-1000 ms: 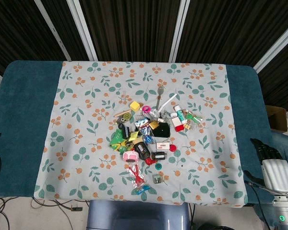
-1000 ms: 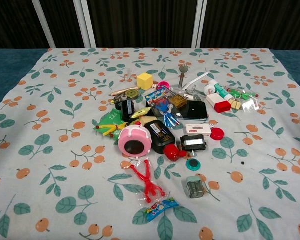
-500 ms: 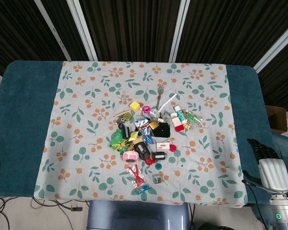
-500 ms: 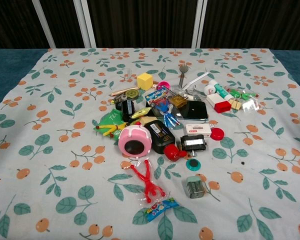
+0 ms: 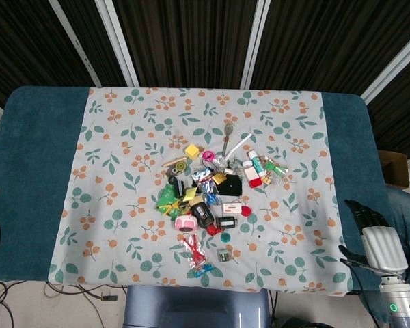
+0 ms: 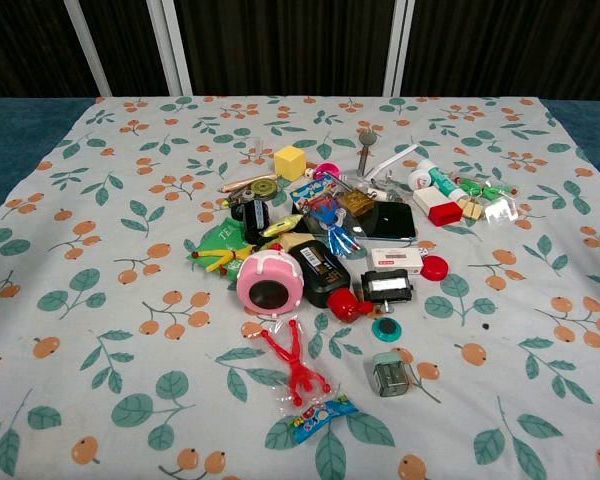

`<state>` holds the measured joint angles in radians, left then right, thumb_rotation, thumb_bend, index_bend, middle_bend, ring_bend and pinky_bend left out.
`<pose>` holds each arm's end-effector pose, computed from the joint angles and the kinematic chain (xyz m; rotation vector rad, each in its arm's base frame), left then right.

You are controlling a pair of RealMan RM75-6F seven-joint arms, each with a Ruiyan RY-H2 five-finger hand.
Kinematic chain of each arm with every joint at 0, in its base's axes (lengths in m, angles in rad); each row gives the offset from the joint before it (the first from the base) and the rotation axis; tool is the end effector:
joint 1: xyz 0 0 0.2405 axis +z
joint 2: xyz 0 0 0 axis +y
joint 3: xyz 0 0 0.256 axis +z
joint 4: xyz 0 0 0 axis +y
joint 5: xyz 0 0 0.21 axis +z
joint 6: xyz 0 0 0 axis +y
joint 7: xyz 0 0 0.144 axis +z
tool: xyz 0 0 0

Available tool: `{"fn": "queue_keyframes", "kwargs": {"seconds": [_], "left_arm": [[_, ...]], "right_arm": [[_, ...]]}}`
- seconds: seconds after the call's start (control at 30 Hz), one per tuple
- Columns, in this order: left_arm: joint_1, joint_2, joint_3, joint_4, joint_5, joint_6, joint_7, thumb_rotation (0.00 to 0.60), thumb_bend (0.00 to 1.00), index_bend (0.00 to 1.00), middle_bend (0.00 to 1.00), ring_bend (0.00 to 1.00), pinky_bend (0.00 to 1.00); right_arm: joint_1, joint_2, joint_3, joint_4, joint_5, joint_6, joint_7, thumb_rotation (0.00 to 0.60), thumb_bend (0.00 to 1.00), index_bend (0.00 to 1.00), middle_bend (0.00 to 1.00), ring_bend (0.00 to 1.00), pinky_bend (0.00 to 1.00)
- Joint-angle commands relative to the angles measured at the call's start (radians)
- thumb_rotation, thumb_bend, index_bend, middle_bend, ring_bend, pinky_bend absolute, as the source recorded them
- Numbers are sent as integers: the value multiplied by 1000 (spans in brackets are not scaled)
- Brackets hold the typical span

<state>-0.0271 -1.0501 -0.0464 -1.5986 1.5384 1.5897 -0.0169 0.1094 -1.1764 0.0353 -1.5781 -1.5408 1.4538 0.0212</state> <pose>-0.3166 0.1620 0.1934 -1.3499 -0.7951 -0.8986 -0.3055 -0.1853 0.1352 1.4451 -0.9408 0.9501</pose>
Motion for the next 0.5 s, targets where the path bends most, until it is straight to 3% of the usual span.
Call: {"fn": "queue_keyframes", "kwargs": {"seconds": [0.03, 0.33, 0.5], "left_arm": [[2, 4, 0, -4, -3, -1, -10, 600, 586, 98, 0, 115, 131], [3, 12, -4, -17, -16, -5, -32, 600, 586, 98, 0, 115, 131], [2, 14, -6, -22, -23, -9, -38, 600, 586, 98, 0, 115, 131]], "right_arm": [[64, 0, 15, 2, 9, -99, 63, 600, 205, 97, 158, 177, 235], [287, 27, 123, -90, 72, -376, 97, 600, 205, 94, 160, 171, 234], [407, -6, 175, -130, 148, -523, 71, 600, 204, 94, 171, 171, 234]]}}
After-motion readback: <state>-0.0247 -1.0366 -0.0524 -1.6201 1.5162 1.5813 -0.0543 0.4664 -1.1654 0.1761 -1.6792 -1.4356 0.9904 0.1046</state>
